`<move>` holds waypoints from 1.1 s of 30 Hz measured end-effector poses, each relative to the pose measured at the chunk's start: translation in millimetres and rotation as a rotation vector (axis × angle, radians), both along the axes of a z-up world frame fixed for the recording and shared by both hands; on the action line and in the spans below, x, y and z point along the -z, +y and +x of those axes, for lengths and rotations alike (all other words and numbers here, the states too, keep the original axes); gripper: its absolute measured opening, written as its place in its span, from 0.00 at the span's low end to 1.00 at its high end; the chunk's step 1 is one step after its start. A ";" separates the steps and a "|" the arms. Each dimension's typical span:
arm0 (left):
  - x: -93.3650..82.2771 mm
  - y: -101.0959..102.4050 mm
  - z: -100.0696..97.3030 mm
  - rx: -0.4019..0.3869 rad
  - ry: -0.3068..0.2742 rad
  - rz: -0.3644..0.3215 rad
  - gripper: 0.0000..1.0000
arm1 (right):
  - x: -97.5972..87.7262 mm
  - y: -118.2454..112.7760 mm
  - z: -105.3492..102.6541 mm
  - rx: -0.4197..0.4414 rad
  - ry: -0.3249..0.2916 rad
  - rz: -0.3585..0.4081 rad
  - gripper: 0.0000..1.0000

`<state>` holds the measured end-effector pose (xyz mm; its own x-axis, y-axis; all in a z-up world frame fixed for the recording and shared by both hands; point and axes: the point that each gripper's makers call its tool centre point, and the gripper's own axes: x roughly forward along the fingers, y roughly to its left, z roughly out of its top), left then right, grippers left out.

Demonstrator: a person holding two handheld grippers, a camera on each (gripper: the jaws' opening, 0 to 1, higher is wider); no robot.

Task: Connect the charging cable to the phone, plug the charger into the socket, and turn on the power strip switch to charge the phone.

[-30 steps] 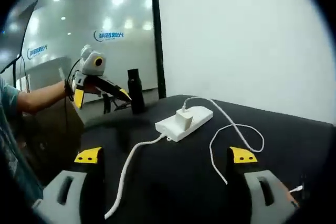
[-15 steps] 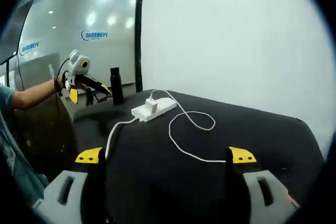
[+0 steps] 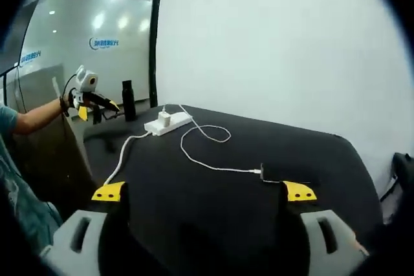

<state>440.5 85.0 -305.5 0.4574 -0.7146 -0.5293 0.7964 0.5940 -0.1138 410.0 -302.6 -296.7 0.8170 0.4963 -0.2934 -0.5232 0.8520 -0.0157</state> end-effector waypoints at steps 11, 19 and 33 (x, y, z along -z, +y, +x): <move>-0.6 6.5 -10.7 -0.036 -0.020 -0.025 0.96 | 0.4 -50.5 -16.7 0.081 0.006 0.018 0.92; 3.7 19.0 -19.9 -0.058 -0.035 -0.019 0.96 | -1.6 -84.2 -26.4 0.122 0.016 0.001 0.90; -13.1 23.4 -25.3 -0.085 -0.080 -0.065 0.96 | -6.7 -139.2 -36.2 0.229 0.014 0.026 0.89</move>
<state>415.2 108.3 -292.4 0.5565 -0.7031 -0.4427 0.7515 0.6532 -0.0927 373.8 -441.9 -290.0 0.9053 0.3056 -0.2949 -0.3160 0.9487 0.0133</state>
